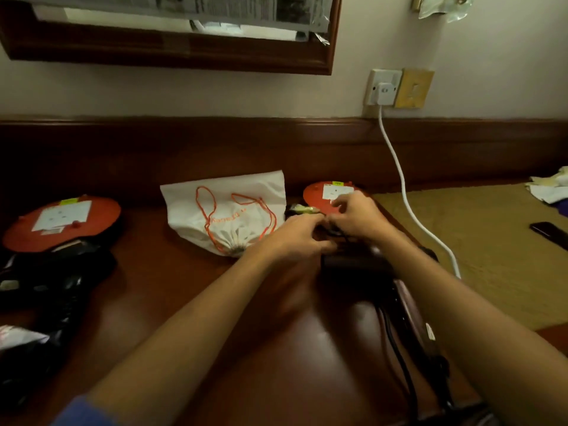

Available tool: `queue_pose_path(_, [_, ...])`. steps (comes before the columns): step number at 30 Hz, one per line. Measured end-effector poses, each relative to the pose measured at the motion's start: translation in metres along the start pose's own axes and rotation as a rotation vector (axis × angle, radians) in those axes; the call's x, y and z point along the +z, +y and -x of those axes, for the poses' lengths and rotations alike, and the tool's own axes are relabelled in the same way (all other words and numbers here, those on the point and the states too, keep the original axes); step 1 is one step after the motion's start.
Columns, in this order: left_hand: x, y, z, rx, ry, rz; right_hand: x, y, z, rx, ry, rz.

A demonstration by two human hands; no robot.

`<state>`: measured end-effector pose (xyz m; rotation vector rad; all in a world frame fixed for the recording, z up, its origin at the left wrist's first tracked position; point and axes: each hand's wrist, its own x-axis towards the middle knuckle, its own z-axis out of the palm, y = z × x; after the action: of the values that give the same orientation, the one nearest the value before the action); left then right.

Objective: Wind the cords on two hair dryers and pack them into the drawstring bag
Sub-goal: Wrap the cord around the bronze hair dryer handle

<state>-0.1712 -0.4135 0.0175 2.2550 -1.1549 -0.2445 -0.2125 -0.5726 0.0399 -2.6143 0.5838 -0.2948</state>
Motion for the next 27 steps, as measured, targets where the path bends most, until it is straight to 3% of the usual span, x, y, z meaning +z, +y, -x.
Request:
queue_pose_path(3, [0.027, 0.014, 0.003, 0.042, -0.121, -0.065, -0.022, 0.028, 0.055, 0.016, 0.095, -0.014])
queue_pose_path(6, [0.047, 0.014, 0.007, 0.068, -0.1, -0.205, -0.025, 0.059, 0.102, 0.103, 0.182, 0.065])
queue_pose_path(8, [0.052, 0.011, 0.012, 0.083, -0.032, -0.215, -0.022, 0.08, 0.129, 0.22, 0.09, 0.08])
queue_pose_path(11, [0.058, 0.01, 0.023, 0.092, 0.018, -0.194, -0.012, 0.105, 0.157, 0.288, -0.058, -0.103])
queue_pose_path(17, [0.064, 0.001, 0.051, 0.041, 0.123, -0.153, 0.002, 0.104, 0.174, 0.163, 0.002, -0.222])
queue_pose_path(22, [0.045, -0.007, 0.069, -0.028, 0.087, -0.16, -0.016, 0.09, 0.173, 0.008, 0.084, -0.221])
queue_pose_path(24, [0.031, -0.005, 0.078, 0.018, 0.094, -0.171, -0.032, 0.079, 0.17, -0.018, 0.067, -0.225])
queue_pose_path(27, [0.009, 0.006, 0.09, 0.236, 0.169, -0.292, -0.057, 0.046, 0.165, -0.105, -0.052, -0.143])
